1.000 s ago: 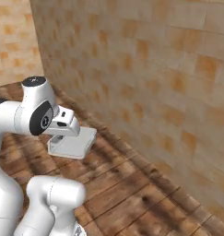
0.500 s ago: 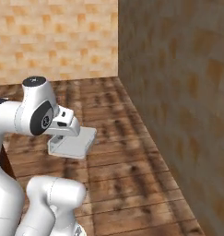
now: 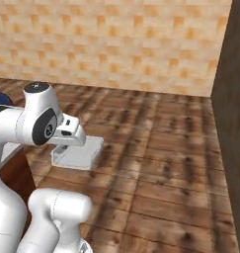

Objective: Retrieve the tupperware and aluminum foil from the cabinet and place them on the dining counter near the plate with lemon wedge and fish to prepare for storing leftovers.

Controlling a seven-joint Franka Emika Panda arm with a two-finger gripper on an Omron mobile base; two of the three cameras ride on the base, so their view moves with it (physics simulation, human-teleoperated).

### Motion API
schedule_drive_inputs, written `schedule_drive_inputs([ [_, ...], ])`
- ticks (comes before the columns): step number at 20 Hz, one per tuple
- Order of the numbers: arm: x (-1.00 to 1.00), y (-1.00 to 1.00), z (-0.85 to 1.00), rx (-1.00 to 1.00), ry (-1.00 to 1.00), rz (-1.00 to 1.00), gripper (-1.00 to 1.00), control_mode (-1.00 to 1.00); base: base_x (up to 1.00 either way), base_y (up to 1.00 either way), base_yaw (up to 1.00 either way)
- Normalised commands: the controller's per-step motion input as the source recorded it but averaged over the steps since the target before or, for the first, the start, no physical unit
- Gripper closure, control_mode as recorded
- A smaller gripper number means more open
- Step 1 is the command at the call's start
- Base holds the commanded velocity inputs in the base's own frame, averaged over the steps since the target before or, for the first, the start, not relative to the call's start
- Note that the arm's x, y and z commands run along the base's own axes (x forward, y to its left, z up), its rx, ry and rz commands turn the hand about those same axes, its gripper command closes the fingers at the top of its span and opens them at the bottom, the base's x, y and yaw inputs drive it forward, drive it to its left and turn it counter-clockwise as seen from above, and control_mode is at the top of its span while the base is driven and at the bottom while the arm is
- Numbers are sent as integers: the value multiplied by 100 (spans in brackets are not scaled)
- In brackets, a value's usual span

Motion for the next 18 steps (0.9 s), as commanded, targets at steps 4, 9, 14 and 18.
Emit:
schedule_drive_inputs([
  [4,0,0,0,0,0,0,100,100,100,-29,66],
  [9,0,0,0,0,0,0,100,100,100,-38,61],
  [14,0,0,0,0,0,0,100,100,100,-45,60],
  [18,0,0,0,0,0,0,100,100,100,-52,58],
])
